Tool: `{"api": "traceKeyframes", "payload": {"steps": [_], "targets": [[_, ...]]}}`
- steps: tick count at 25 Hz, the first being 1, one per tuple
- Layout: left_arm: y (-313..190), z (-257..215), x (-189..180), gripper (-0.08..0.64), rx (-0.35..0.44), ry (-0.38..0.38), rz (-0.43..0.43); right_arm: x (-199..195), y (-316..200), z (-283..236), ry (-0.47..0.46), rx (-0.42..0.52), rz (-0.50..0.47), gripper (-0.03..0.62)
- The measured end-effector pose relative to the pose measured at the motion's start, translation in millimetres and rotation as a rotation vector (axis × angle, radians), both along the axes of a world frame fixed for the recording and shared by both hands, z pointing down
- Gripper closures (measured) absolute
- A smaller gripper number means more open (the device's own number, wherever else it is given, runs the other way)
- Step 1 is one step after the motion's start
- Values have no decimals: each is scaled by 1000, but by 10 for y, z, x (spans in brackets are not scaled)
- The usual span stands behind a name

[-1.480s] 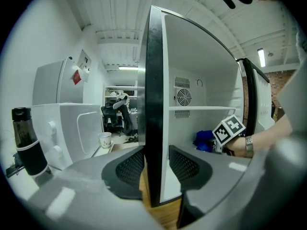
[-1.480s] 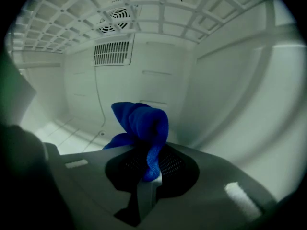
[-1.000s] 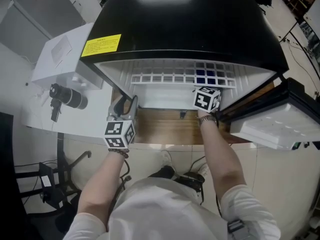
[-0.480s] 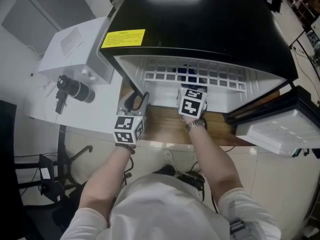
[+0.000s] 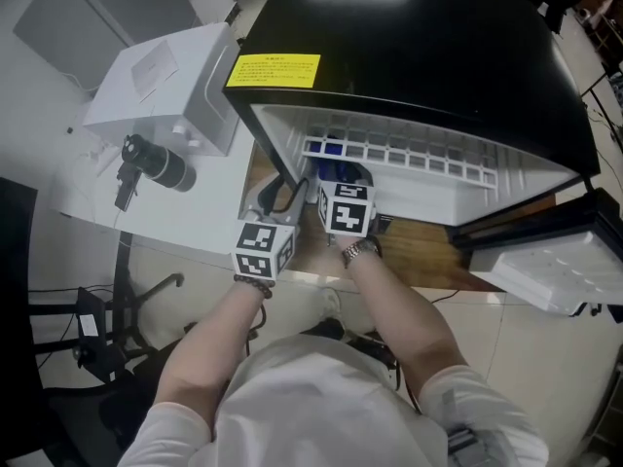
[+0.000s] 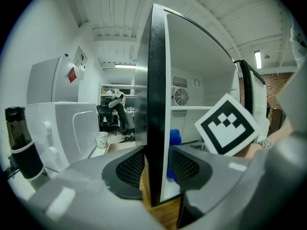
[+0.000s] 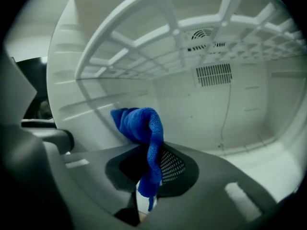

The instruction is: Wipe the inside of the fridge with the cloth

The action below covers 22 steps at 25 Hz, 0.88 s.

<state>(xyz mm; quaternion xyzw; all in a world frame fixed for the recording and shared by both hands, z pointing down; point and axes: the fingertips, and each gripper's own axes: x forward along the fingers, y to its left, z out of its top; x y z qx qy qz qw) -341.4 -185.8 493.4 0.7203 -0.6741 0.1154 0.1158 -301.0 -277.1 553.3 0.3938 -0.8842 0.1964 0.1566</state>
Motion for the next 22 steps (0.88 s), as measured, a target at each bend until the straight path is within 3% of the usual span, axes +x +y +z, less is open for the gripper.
{"api": "traceKeyframes", "payload": {"steps": [5, 11, 22], "targets": [[-4, -12, -2, 411, 8, -2, 7, -89, 126, 379, 60, -54, -37, 549], [-1, -9, -10, 410, 10, 0, 4, 25, 120, 540, 160, -17, -25, 549], [-8, 7, -17, 410, 15, -4, -12, 425, -30, 571, 207, 15, 43, 549]]}}
